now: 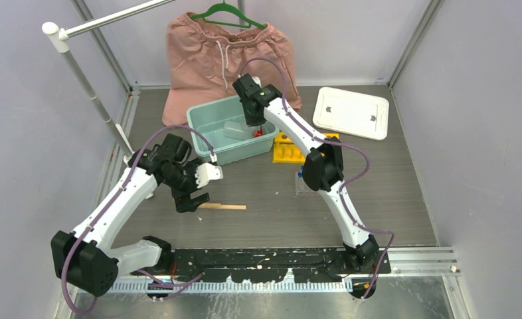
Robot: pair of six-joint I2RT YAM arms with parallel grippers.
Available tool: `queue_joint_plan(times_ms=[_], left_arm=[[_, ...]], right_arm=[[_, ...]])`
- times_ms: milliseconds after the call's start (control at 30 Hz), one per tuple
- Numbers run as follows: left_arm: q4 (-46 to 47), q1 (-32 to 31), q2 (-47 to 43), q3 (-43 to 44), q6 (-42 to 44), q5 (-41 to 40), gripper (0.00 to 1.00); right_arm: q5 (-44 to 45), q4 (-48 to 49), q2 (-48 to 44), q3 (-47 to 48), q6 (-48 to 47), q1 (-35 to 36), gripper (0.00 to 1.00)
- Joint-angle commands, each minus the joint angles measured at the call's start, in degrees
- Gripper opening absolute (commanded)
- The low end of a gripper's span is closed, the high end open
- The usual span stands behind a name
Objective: Organize the chemistry lab equipment
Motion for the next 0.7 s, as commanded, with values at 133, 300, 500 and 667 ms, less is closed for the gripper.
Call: queue_joint_plan(times_ms=[133,300,500,667], left_arm=[[3.36,-0.62,0.15,-0.29,0.28,-0.91,0.91],[4.10,-0.63,0.13,0.03,-0.73,-0.51,0.91],[4.23,-0.61,-0.70,-0.73,-0.70,-1.02,0.91],[4.32,-0.59,-0.96,-1.11,-0.73,-0.90,0.91]], right_arm=[[7.29,2.94,-3.64,-8.37,-2.17,2.85,0.07],[11.67,4.47,-5.09,-7.91,-4.73,5.11,0.07],[11.03,2.86,-2.91,-5.25,-5.62,5.34,0.07],[8.27,2.49,-1.82,-6.97,-5.48,4.80,0.07]])
